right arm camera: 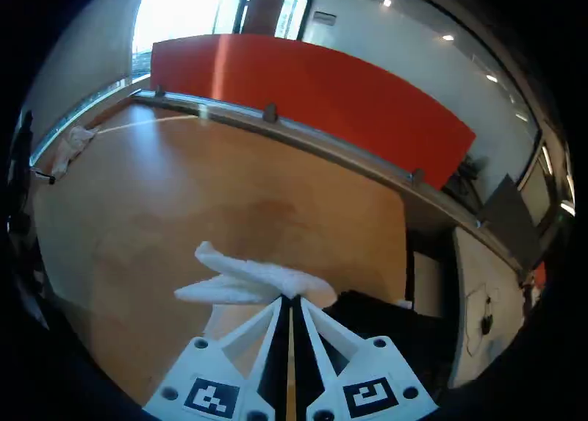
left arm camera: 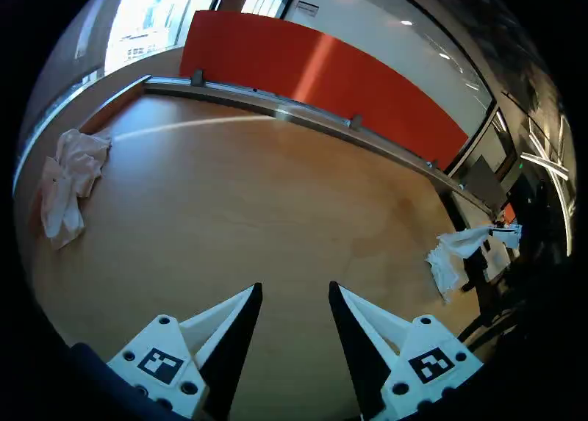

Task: Fold towel

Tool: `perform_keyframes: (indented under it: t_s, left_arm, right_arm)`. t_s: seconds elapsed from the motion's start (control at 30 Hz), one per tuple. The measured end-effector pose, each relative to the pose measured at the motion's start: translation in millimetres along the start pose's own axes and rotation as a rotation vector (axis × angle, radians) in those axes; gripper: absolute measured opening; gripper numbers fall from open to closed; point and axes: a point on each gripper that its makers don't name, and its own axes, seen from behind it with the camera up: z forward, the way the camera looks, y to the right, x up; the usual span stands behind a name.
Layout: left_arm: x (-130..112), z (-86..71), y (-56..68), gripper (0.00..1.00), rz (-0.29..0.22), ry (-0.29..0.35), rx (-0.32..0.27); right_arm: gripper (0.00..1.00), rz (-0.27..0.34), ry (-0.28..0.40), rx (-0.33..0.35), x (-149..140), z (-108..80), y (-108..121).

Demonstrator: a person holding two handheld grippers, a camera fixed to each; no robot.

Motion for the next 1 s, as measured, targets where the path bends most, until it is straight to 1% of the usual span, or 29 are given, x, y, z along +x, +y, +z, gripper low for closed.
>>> perform_keyframes:
  t_s: [0.17, 0.37, 0.67, 1.0]
  left_arm:
    - [-4, -1.1, 0.2, 0.66, 0.007, -0.006, -0.003]
    - [-6, -2.5, 0.1, 0.66, 0.018, -0.01, -0.003]
    - [-7, -5.3, 0.1, 0.66, 0.02, -0.01, -0.003]
    - [-10, -9.2, -3.3, 0.66, 0.019, -0.01, 0.006]
  right_arm:
    - [0.02, 0.051, -0.047, -0.031, -40, -1.6, 4]
    - [0.02, 0.101, -0.083, -0.054, -73, -1.0, 5]
    - [0.02, 0.135, -0.139, -0.071, -110, 9.3, 2]
    - [0.02, 0.175, -0.186, -0.091, -139, 25.0, 0]
